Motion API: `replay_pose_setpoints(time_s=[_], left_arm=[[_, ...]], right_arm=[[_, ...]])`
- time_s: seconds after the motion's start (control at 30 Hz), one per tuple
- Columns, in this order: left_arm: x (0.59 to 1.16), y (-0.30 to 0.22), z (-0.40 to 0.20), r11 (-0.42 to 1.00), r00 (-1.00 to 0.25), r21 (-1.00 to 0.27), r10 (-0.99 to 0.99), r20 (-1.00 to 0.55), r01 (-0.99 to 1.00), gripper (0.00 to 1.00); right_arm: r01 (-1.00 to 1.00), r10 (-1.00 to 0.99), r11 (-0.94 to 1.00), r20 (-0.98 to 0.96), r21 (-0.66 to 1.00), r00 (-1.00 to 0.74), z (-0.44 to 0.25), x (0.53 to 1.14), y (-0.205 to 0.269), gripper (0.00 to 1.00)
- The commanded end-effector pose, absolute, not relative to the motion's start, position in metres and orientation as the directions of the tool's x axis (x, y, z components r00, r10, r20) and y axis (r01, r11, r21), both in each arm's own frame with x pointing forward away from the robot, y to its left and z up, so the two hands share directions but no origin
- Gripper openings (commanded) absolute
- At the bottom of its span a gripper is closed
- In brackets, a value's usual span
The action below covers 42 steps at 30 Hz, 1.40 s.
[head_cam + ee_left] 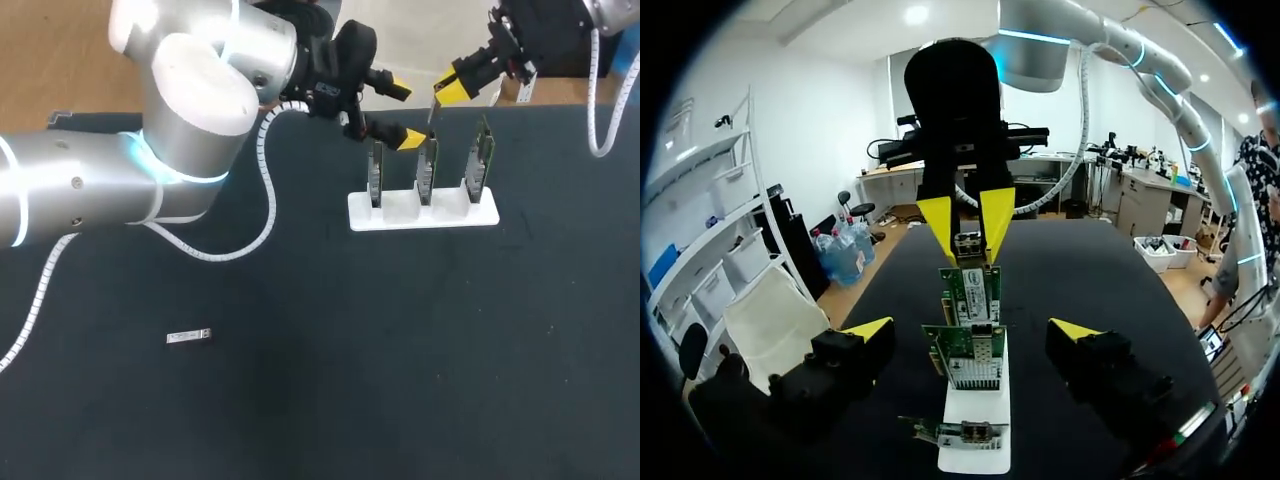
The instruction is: Pick up the optical module with the left hand, and insert it into the network port with the right hand.
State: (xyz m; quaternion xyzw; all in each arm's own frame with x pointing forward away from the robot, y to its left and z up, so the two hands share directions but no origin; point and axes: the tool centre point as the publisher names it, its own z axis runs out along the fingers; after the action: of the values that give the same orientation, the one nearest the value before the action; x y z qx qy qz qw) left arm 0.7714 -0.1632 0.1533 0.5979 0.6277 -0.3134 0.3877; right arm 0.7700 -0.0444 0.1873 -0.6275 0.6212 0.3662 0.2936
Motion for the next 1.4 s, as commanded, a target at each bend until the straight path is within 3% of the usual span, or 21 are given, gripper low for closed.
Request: replay_pose_setpoints(time_s=[0.03, 1.4], left_arm=[[0.774, -0.166, 0.152, 0.079, 0.001, 0.052, 0.54, -0.842, 0.996, 1.0], [0.77, -0.162, 0.133, 0.056, -0.067, -0.042, 0.6, -0.797, 0.998, 1.0]], right_arm=[[-0.995, -0.567, -0.055, -0.823, 0.083, -0.037, 0.188, 0.768, -0.046, 0.0], [-0.995, -0.588, -0.062, -0.809, 0.075, -0.024, 0.187, 0.772, -0.045, 0.0]])
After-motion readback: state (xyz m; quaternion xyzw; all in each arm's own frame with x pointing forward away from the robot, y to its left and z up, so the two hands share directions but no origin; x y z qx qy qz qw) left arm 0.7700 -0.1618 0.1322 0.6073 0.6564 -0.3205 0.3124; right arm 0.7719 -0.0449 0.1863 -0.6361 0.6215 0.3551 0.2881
